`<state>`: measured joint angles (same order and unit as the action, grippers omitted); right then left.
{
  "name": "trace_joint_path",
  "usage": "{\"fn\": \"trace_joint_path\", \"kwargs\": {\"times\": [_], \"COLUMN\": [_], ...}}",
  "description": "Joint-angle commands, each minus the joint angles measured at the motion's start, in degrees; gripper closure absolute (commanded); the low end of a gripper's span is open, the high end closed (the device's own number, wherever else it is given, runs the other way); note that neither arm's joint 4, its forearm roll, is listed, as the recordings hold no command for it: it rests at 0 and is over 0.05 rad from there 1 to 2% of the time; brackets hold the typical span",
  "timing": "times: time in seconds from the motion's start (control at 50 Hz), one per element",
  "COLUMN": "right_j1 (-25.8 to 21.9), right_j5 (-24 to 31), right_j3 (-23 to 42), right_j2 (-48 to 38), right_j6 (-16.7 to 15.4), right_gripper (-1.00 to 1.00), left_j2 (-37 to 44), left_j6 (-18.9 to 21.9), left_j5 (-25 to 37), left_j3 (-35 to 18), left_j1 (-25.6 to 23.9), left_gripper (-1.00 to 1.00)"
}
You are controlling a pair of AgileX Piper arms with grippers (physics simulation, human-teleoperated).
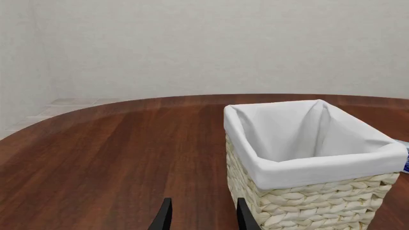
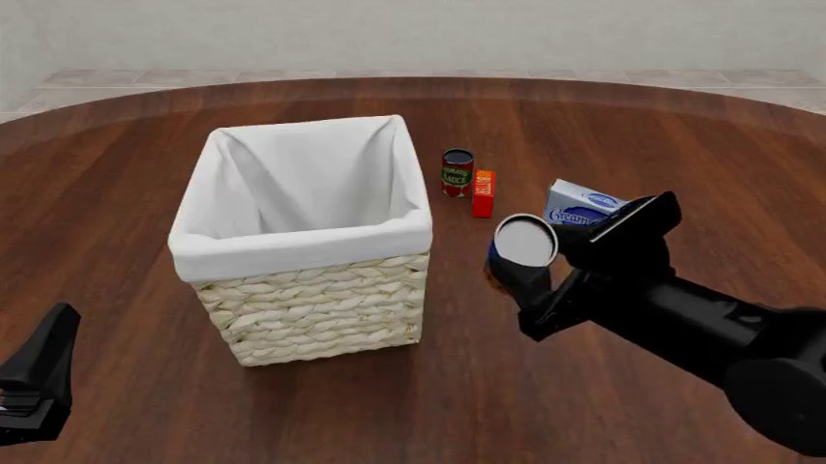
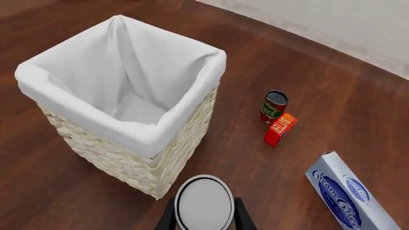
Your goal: Pick up the alphabet soup and put it in the basket.
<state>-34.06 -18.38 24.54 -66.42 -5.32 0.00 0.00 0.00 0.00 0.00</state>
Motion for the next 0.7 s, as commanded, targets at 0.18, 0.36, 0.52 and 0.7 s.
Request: {"fn": "trace_joint_path", "kwargs": {"times": [0.18,0.36,0.52,0.7], "right_j1": [0.13,0.17,0.37,1.25], "right_j5": [2.73,2.82,3.69,5.21], "right_j3": [3.33,4.28,5.39,6.89], "right_j2": [1.23,0.5,0.78,2.14], "right_j6": [-0.94,-1.25,-2.0,-3.0], "right_gripper": [1.0,1.0,1.0,1.0], "left_j2": [0.0,0.0,0.0,0.0], "left_j6": [0.0,0.0,0.0,0.0], "left_j5": [0.0,0.0,0.0,0.0], "left_j3": [0.0,0.0,0.0,0.0], "left_j1": [0.0,0.0,0.0,0.0], "left_gripper": [-1.0,-1.0,-1.0,-1.0]}}
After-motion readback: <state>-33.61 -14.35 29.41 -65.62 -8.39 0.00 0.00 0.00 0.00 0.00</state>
